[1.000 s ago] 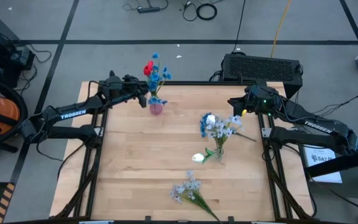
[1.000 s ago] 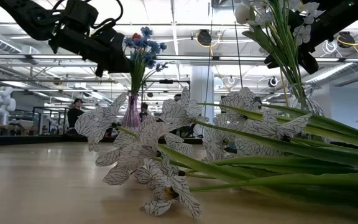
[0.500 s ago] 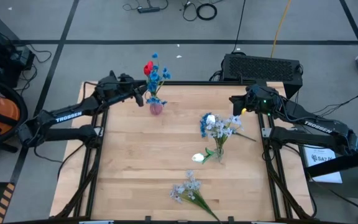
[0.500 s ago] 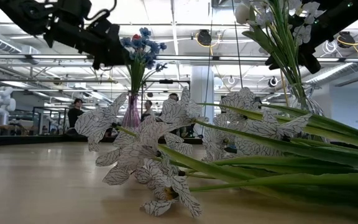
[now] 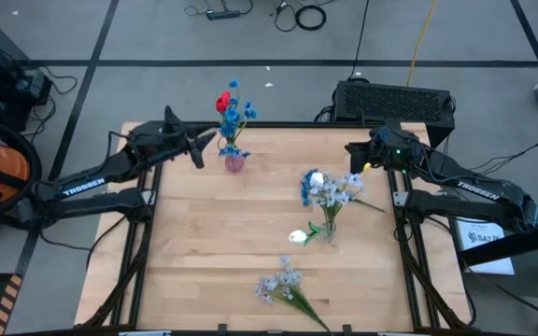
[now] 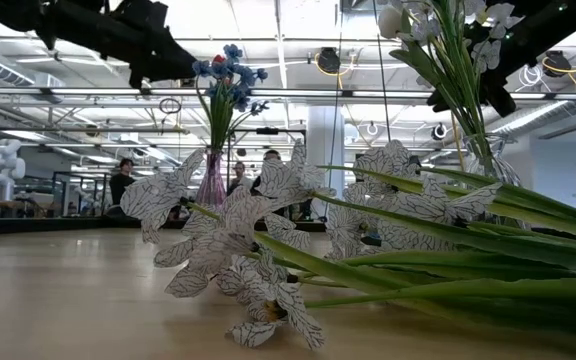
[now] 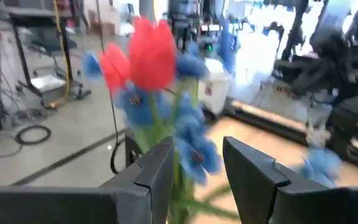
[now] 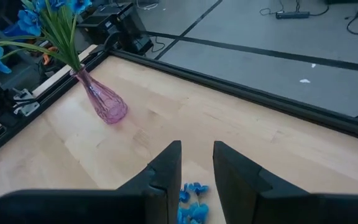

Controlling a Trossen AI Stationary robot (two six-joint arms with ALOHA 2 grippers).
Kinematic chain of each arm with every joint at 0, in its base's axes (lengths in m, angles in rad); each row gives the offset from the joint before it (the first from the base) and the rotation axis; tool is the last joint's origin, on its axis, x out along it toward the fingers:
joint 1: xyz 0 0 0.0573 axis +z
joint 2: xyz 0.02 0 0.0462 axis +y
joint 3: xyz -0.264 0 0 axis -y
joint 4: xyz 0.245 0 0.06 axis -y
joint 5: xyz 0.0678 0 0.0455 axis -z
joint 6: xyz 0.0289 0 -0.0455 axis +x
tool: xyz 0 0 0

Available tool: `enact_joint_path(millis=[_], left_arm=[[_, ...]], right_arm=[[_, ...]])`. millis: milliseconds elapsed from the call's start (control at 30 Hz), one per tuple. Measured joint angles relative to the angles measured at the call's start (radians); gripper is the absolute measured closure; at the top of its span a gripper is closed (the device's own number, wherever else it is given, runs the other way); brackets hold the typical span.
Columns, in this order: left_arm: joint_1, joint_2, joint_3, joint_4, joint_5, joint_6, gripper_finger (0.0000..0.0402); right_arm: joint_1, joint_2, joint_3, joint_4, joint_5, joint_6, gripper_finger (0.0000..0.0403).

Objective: Sort flowers into vase by color
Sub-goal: Put the white flowers into the transparent vase

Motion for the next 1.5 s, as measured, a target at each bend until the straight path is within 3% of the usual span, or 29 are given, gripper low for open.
enact_joint_path(millis=[133,300,500,700,800,933,1233,1367,1500], left_arm=[[-0.132,-0.007,0.0,-0.057,-0.087,-0.048,0.0256],[-0.323,-0.007,0.0,-0.064,-0.299,-0.113,0.0256],[-0.544,-0.006,0.0,-0.064,-0.521,-0.153,0.0256],[-0.704,0.014,0.0,-0.071,-0.671,-0.182,0.0256],[-0.752,0.033,0.0,-0.102,-0.679,-0.183,0.0256],[-0.798,0.068,0.0,-0.113,-0.68,-0.184,0.0256],[-0.849,0.111,0.0,-0.156,-0.68,-0.187,0.0256],[-0.856,0.107,0.0,-0.228,-0.678,-0.248,0.0256],[-0.855,0.099,0.0,-0.311,-0.63,-0.288,0.0256]], right_arm=[[-0.004,-0.011,0.028,-0.006,0.015,-0.047,0.0319],[-0.014,-0.042,0.15,-0.084,0.056,-0.153,0.0329],[-0.014,-0.045,0.378,-0.325,0.047,-0.247,0.0391],[0.006,-0.032,0.553,-0.588,-0.006,-0.196,0.0401],[0.037,-0.017,0.596,-0.675,-0.112,-0.182,0.0402],[0.108,-0.013,0.617,-0.667,-0.214,-0.139,0.0402],[0.334,0.02,0.631,-0.518,-0.212,-0.042,0.0403],[0.463,0.111,0.631,-0.452,-0.188,-0.015,0.0403],[0.612,0.24,0.657,-0.406,-0.095,0.011,0.0403]])
